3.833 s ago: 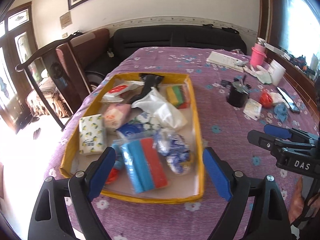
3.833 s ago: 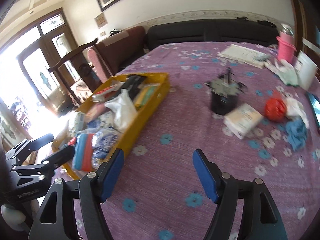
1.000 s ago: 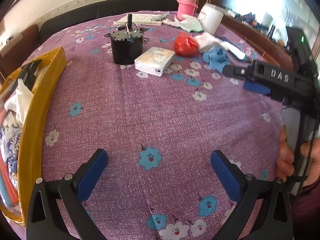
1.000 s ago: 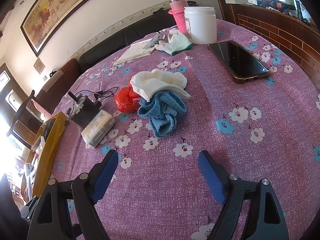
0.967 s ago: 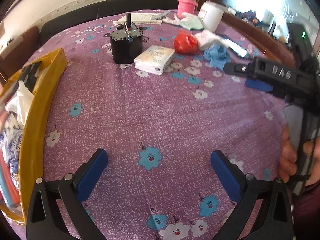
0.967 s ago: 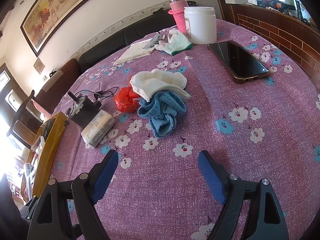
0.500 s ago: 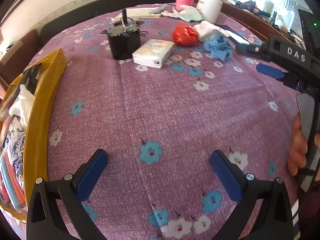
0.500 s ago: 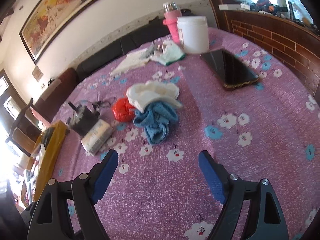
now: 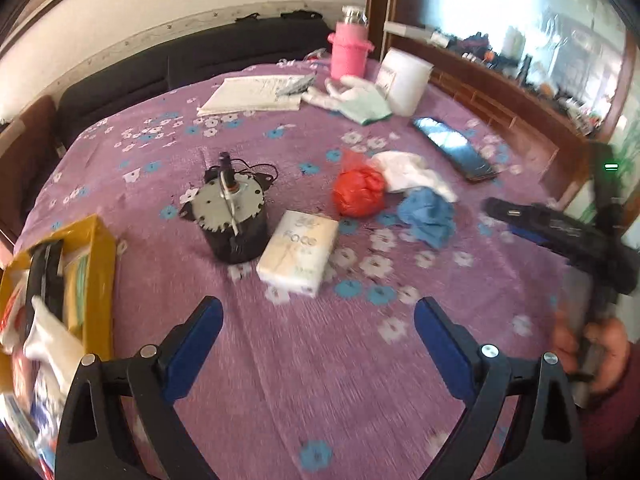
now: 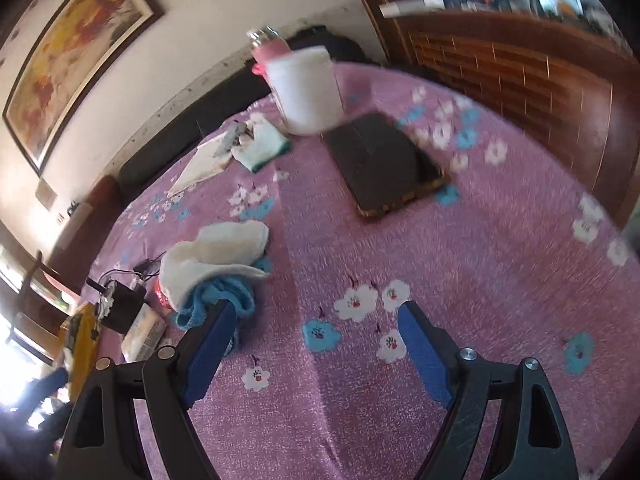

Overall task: Organize soft objects
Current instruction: 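Lower the left tool onto the white Face tissue pack and close it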

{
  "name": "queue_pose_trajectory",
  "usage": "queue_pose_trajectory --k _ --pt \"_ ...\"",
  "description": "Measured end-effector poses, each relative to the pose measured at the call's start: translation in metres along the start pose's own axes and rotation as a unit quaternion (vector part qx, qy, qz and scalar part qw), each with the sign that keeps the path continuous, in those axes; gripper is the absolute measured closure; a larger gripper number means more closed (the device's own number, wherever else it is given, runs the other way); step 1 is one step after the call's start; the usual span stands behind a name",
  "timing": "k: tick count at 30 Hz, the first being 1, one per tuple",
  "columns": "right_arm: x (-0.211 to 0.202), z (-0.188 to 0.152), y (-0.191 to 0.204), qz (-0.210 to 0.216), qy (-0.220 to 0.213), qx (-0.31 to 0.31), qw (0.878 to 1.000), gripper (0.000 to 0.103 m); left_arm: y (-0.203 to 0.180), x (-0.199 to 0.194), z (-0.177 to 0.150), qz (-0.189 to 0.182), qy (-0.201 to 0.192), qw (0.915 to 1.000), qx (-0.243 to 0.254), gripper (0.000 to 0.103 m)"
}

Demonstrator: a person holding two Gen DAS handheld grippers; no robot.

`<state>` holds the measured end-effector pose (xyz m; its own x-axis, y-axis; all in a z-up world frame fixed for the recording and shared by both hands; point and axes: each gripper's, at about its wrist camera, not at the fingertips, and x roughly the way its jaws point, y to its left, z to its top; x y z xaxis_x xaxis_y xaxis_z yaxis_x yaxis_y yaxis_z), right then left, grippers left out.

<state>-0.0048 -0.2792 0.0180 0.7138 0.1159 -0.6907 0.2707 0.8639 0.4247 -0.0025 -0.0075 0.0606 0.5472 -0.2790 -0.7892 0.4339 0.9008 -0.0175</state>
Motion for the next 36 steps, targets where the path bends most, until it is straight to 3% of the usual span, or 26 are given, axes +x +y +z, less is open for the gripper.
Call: queue_pose_trajectory --k 8,16,17,18,19,29,32,36 --pt "-0.001 -0.003 -0.006 0.025 0.009 0.014 1.000 0.017 0.009 0.062 0.014 0.038 0.025 0.9989 -0.011 0.007" --pt "0.003 -0.004 0.000 0.034 0.016 0.004 0.999 0.017 0.010 0.080 0.017 0.048 0.022 0.9984 -0.020 0.010" --pt "0.003 -0.005 0.000 0.032 0.016 0.002 0.999 0.017 0.013 0.079 0.016 0.040 0.023 0.9985 -0.031 0.022" --pt "0.003 -0.005 0.001 0.031 0.016 0.001 0.999 0.017 0.016 0.076 0.016 0.042 0.022 0.9980 -0.041 0.046" --pt "0.004 -0.004 0.001 0.030 0.016 0.000 0.999 0.017 0.019 0.071 0.017 0.044 0.025 0.9976 -0.046 0.053" --pt "0.008 -0.006 0.008 0.017 0.020 -0.023 0.999 0.013 0.017 0.010 -0.035 0.005 0.039 0.9977 -0.056 0.051" --pt "0.009 -0.006 0.010 0.013 0.021 -0.030 0.999 0.011 0.016 -0.005 -0.051 -0.008 0.032 0.9974 -0.064 0.044" --pt "0.011 -0.008 0.017 -0.002 0.022 -0.047 0.999 0.009 0.016 0.001 -0.056 0.002 0.025 0.9974 -0.068 0.033"
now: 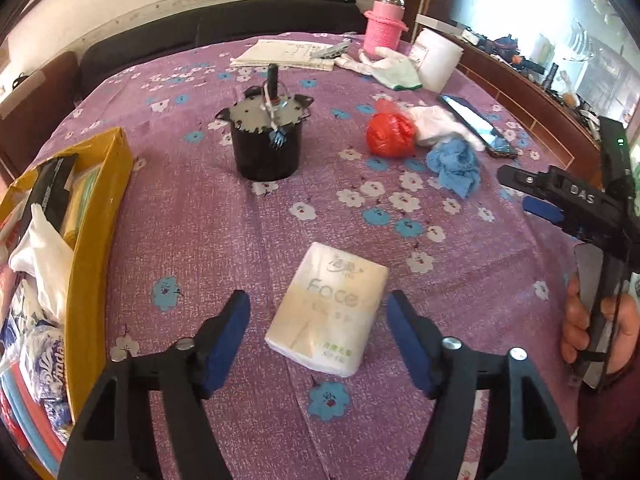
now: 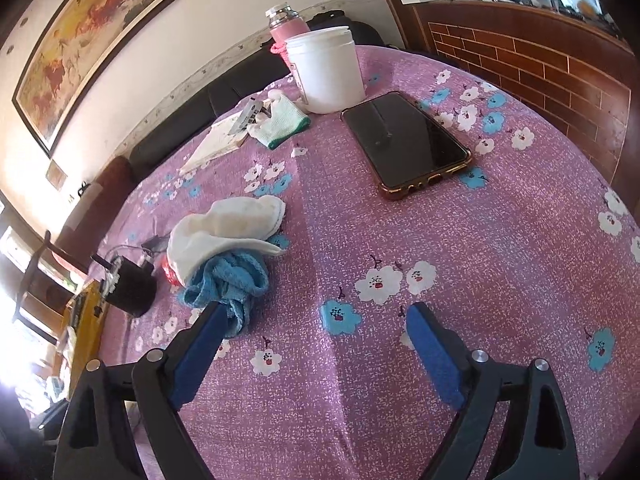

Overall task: Organize soft objects
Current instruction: 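Lower the left tool onto the white Face tissue pack and close it, then grasp the white cloth with right tool while left tool lifts the Face pack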

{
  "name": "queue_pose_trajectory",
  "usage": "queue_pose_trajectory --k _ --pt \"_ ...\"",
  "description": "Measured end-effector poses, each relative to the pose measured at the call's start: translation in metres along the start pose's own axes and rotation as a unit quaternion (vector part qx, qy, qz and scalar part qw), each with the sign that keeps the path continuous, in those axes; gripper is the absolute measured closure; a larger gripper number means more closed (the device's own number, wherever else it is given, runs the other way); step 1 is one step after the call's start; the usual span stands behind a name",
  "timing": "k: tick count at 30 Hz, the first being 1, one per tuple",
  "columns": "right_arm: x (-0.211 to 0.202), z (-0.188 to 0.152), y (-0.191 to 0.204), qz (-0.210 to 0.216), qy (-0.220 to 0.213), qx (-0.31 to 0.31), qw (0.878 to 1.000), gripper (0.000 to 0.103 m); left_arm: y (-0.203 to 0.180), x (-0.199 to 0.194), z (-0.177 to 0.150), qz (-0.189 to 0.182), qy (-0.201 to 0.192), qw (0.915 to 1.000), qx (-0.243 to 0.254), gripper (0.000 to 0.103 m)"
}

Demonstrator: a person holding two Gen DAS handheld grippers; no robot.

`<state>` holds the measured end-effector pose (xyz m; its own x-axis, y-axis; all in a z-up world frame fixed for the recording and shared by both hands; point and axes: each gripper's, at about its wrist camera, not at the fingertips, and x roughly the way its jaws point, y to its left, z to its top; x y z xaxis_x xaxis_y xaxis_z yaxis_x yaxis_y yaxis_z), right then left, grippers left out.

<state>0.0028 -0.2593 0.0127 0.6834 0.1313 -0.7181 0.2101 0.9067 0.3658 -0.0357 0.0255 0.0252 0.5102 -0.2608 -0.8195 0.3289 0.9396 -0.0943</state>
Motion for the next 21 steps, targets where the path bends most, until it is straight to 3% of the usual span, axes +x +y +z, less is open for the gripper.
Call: queue_pose_trajectory --k 6,10,13,18,21 --pt "0.000 0.000 0.001 -0.001 -0.001 0.000 1.000 0.009 0.001 0.012 -0.006 -0.005 -0.016 0.9998 -0.011 0.028" --pt "-0.001 -0.001 0.001 -0.005 -0.002 0.002 1.000 0.009 0.018 0.008 -0.007 -0.052 -0.029 0.9970 -0.050 0.028" --pt "-0.003 0.000 0.003 0.002 0.005 0.001 1.000 0.009 0.018 0.006 -0.008 -0.040 -0.031 0.9976 -0.048 0.053" --pt "-0.010 0.022 0.028 0.014 0.015 -0.023 1.000 0.009 0.022 0.005 -0.010 -0.068 -0.032 0.9954 -0.059 0.056" --pt "-0.002 0.048 0.049 0.022 0.038 -0.034 0.998 0.009 0.022 0.006 -0.010 -0.065 -0.032 0.9956 -0.060 0.055"
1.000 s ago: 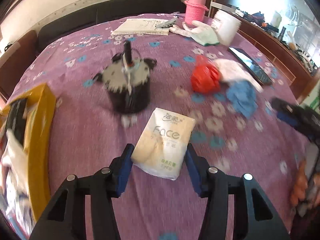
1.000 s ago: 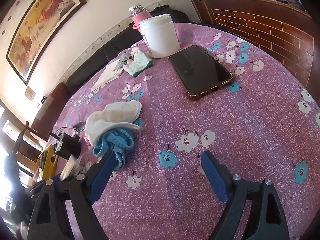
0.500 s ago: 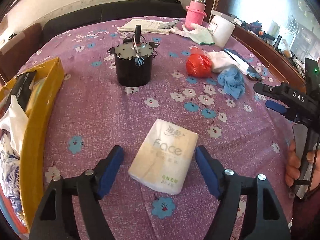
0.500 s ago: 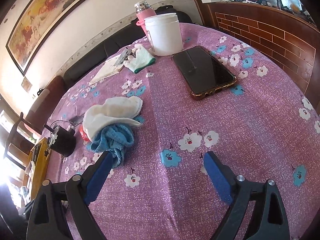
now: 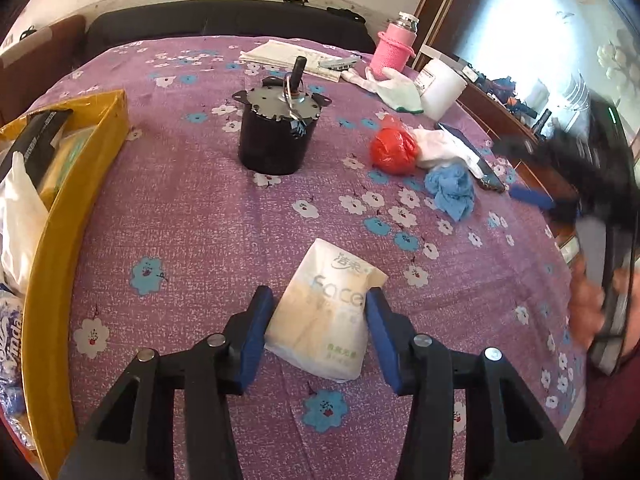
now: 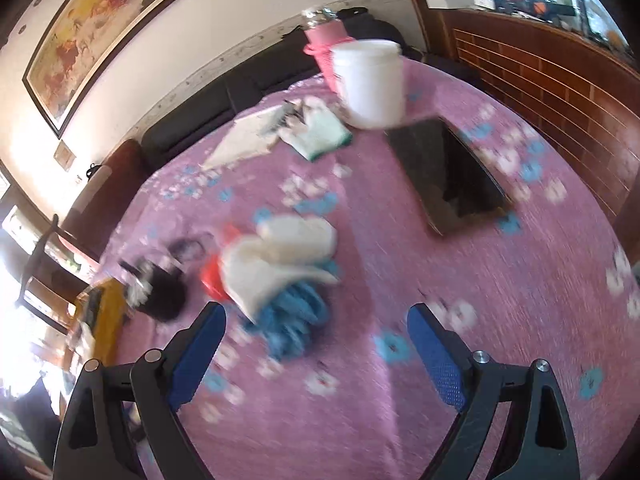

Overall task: Organize soft objects
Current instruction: 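Grasp the white cloth with right tool while left tool lifts the Face pack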

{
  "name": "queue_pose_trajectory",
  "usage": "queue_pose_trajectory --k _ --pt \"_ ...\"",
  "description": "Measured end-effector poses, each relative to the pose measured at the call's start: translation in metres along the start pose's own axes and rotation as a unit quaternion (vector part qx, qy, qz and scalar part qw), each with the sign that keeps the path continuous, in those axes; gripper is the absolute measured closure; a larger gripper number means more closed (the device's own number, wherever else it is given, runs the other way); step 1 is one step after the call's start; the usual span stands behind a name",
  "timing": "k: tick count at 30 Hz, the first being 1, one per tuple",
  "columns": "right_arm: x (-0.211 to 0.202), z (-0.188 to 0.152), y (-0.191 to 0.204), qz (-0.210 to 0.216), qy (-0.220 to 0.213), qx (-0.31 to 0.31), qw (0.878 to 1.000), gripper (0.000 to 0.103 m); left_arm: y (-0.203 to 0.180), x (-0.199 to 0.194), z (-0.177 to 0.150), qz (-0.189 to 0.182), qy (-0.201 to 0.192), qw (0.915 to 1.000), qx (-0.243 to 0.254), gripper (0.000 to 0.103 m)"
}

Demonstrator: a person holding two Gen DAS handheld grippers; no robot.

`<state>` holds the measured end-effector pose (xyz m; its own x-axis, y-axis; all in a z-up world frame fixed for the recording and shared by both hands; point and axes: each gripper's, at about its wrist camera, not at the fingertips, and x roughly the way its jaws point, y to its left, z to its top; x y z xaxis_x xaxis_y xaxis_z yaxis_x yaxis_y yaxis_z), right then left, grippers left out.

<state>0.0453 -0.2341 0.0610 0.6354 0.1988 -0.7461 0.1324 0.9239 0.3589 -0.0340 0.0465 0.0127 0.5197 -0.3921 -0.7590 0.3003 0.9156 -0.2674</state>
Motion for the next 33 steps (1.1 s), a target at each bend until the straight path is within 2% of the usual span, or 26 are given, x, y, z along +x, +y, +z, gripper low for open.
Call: queue_pose_trajectory --k 2,6,8,10,12,14,15,18,24,29,32,33 --pt "0.018 0.017 0.015 -0.011 0.030 -0.019 0.999 0.009 -0.002 0.000 0.000 0.006 0.001 1.0000 0.005 0.055" --pt "0.053 0.035 0.038 -0.059 0.064 -0.071 0.994 0.012 0.000 0.000 0.000 0.002 0.001 1.0000 0.002 0.055" --pt "0.067 0.040 0.045 -0.084 0.077 -0.089 0.989 0.022 -0.001 0.001 0.001 0.002 0.002 1.0000 0.005 0.055" --pt "0.079 0.043 0.047 -0.097 0.090 -0.100 0.986 0.041 -0.001 0.001 0.001 0.001 0.002 1.0000 0.006 0.054" --pt "0.091 0.043 0.045 -0.114 0.104 -0.099 0.983 0.055 -0.001 0.001 0.000 -0.001 0.002 1.0000 0.006 0.053" --pt "0.100 0.041 0.041 -0.115 0.116 -0.094 0.982 0.064 -0.002 0.001 0.000 -0.006 0.003 0.9999 0.008 0.048" --pt "0.101 0.040 0.039 -0.118 0.115 -0.092 0.982 0.073 -0.003 0.001 0.001 -0.008 0.004 0.9999 0.009 0.048" --pt "0.086 0.041 0.037 -0.103 0.089 -0.083 0.987 0.083 -0.003 0.002 0.001 -0.007 0.004 0.9999 0.011 0.047" --pt "0.025 0.038 0.053 -0.087 0.023 -0.108 0.990 0.083 -0.001 0.001 0.001 -0.013 0.003 0.9999 0.006 0.047" --pt "-0.027 0.014 0.064 -0.055 -0.008 -0.131 0.990 0.083 0.004 0.000 0.002 -0.032 0.000 0.9994 -0.008 0.045" --pt "-0.047 -0.008 0.069 -0.035 -0.009 -0.141 0.989 0.083 0.002 -0.002 0.000 -0.011 -0.002 0.9999 -0.005 0.059" --pt "-0.050 -0.015 0.072 -0.028 -0.008 -0.143 0.989 0.083 0.001 -0.003 -0.001 -0.020 -0.003 0.9998 -0.002 0.067"
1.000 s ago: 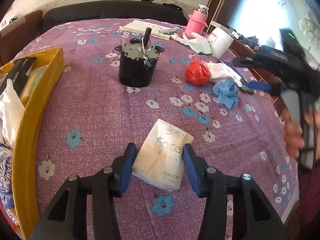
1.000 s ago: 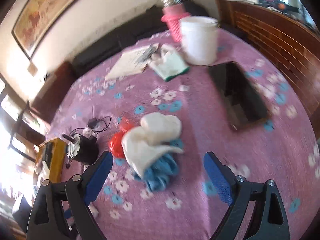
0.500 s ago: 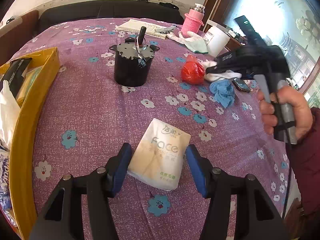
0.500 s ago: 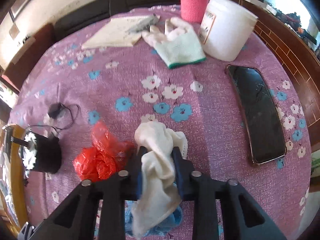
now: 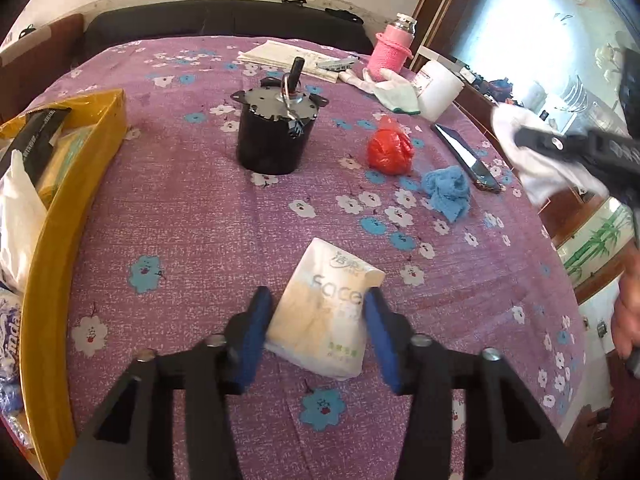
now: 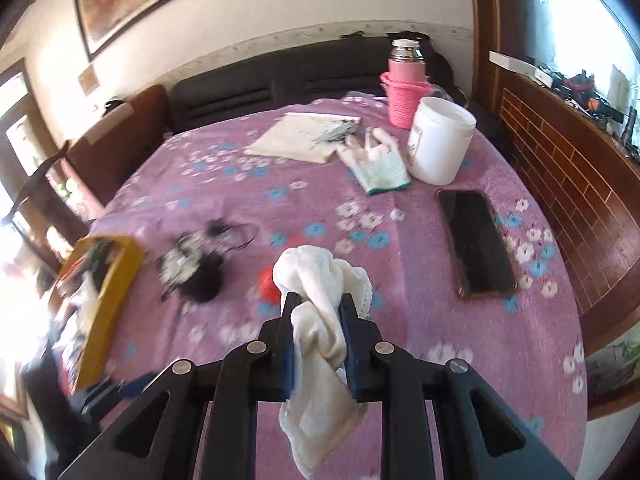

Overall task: Organize soft objects
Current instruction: 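Grasp the white cloth with right tool while left tool lifts the Face pack, then release the Face pack into the tray with left tool while right tool carries the white cloth there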

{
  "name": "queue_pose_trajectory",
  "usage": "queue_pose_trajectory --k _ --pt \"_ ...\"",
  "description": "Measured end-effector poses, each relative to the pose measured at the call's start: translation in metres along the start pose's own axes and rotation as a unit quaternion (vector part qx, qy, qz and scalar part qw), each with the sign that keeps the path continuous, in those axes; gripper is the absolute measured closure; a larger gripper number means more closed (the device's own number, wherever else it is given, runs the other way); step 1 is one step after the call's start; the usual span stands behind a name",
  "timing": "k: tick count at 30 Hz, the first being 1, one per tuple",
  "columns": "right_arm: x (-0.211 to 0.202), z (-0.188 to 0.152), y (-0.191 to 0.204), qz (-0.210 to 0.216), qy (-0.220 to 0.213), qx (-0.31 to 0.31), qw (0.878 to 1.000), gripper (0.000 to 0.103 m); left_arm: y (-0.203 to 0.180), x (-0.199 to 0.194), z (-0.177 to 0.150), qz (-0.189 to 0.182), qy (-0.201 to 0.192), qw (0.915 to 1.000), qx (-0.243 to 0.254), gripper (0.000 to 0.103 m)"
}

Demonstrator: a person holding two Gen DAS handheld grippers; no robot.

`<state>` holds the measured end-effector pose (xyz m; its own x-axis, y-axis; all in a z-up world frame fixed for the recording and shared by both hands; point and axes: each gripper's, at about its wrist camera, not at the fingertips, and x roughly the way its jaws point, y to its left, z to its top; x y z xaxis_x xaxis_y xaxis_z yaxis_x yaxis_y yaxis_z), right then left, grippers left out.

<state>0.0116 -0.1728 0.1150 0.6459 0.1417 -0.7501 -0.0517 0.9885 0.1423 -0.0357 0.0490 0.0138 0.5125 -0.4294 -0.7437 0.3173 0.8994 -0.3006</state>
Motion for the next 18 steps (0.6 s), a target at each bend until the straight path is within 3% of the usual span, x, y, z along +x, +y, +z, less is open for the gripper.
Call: queue_pose_trajectory --k 8,18 --pt "-0.028 -0.037 0.018 0.017 -0.009 -0.029 0.999 0.083 -0.014 -0.023 -0.012 0.017 -0.021 0.9992 0.029 0.074" --pt "-0.028 -0.059 0.041 0.053 0.002 -0.033 0.998 0.082 -0.005 -0.071 -0.028 0.027 -0.053 0.9982 0.002 0.074"
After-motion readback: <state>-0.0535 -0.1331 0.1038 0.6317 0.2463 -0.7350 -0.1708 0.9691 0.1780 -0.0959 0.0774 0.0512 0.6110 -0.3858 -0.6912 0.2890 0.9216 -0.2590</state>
